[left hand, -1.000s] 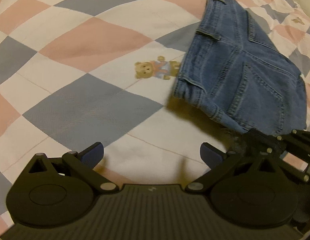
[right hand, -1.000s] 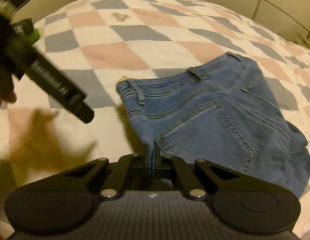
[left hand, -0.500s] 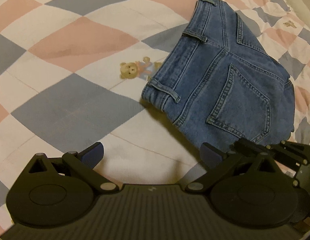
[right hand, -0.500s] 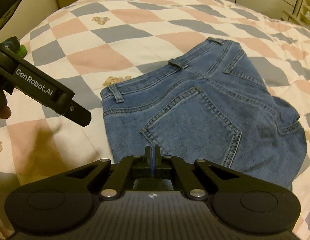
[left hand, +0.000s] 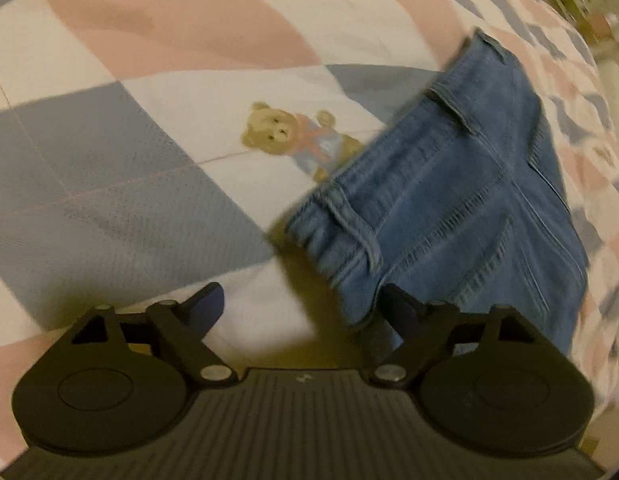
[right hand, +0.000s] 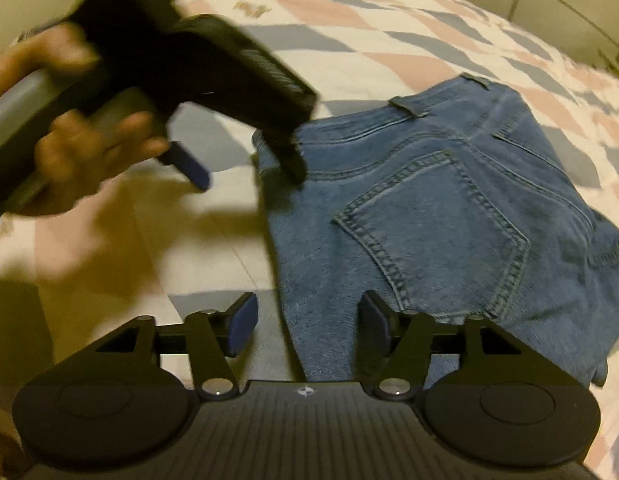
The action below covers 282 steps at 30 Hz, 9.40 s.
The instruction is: Fold clothes
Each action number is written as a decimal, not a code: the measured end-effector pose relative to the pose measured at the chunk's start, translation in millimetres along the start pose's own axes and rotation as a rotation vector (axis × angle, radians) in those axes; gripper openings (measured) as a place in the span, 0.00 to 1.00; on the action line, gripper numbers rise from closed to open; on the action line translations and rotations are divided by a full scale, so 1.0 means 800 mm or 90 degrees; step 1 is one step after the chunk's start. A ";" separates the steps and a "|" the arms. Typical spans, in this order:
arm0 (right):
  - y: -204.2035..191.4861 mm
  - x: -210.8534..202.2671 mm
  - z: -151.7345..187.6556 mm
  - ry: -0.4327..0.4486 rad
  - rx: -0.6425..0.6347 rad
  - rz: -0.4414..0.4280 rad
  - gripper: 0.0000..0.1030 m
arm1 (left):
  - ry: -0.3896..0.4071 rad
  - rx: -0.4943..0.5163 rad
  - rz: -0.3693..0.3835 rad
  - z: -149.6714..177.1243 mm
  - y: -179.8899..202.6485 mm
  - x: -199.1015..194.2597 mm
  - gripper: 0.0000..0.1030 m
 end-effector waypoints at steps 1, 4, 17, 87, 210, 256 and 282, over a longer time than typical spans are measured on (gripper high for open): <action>0.003 -0.001 0.001 0.002 0.007 0.002 0.60 | 0.003 0.003 0.008 -0.002 0.004 0.002 0.56; 0.017 -0.006 0.003 0.012 0.041 0.003 0.41 | -0.006 0.008 0.073 -0.002 0.026 -0.006 0.07; 0.134 -0.114 0.022 0.116 0.254 -0.034 0.00 | 0.104 0.221 0.094 0.036 0.210 -0.137 0.06; 0.590 -0.252 0.111 0.325 0.626 -0.102 0.08 | 0.116 0.098 -0.082 0.149 0.334 -0.099 0.58; 0.436 0.029 0.136 -0.102 0.592 -0.116 0.51 | 0.170 -0.323 0.046 0.073 0.133 0.051 0.51; 0.422 0.020 0.133 -0.165 0.653 -0.147 0.63 | 0.319 -0.605 0.016 0.043 -0.097 -0.031 0.66; 0.387 -0.013 0.132 -0.166 0.633 -0.118 0.67 | 0.436 -0.647 0.098 0.062 -0.129 -0.098 0.45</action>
Point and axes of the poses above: each gripper's, at about its wrist camera, not at the fingertips, and x roughly the way its jaws point, y to its right, z to its underside, the point moved 7 cm from there along x, roughly the way its jaws point, and after that the axes turned 4 degrees about z, right-handed, at the moved point
